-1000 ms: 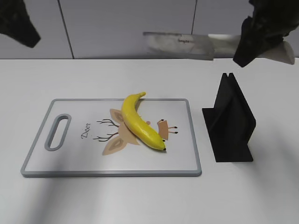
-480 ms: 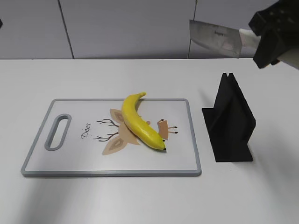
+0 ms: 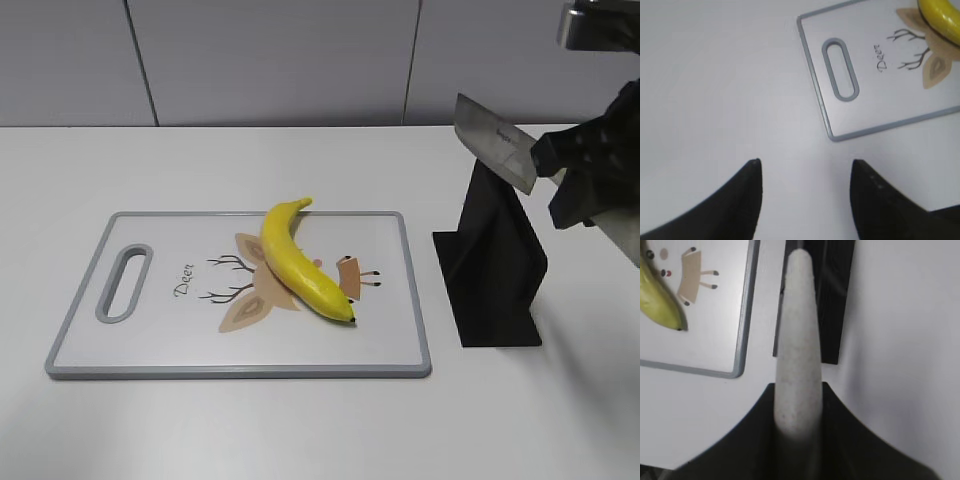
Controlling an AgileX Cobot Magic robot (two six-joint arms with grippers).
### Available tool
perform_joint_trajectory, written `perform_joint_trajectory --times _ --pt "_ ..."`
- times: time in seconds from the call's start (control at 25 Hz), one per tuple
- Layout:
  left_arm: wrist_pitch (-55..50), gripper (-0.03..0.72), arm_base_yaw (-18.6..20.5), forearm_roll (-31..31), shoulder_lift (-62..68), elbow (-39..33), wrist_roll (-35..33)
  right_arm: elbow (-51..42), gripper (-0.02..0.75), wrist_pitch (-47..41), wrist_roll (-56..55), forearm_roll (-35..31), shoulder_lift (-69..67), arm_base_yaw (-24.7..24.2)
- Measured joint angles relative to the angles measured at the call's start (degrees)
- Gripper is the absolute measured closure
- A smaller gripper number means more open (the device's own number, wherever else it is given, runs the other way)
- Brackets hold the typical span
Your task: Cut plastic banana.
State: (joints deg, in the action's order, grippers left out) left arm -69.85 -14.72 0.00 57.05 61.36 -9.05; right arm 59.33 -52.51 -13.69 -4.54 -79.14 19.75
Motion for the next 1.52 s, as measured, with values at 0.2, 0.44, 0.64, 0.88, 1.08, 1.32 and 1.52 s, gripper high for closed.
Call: perform_joint_trajectory --times 0.2,0.44,0.64,0.88,1.08,1.32,1.52 --pt "1.1 0.142 0.0 0.5 -13.8 -11.5 0.1 -0.8 0.56 4.4 -3.3 3.1 0.0 0.0" --pt "4.7 0.142 0.0 0.4 -30.2 -23.8 0.2 -0.8 0.56 5.1 -3.7 3.1 0.0 0.0" --pt "6.1 0.144 0.0 0.0 -41.3 -30.4 0.2 -0.8 0.56 5.0 -4.4 3.1 0.0 0.0" --pt "7.3 0.144 0.0 -0.9 -50.4 -32.6 0.2 -0.9 0.56 5.0 -4.9 3.1 0.0 0.0" --pt "7.4 0.144 0.0 -1.6 -56.8 -32.6 0.2 -0.9 0.56 5.0 -5.0 3.1 -0.4 0.0" --pt "7.3 0.144 0.0 -2.5 -57.3 -32.9 0.2 -0.9 0.56 4.7 -5.1 2.7 -3.3 0.0" --pt "7.3 0.144 0.0 -2.6 -57.3 -32.9 0.2 -1.5 0.56 3.5 -5.1 1.0 -4.1 0.0"
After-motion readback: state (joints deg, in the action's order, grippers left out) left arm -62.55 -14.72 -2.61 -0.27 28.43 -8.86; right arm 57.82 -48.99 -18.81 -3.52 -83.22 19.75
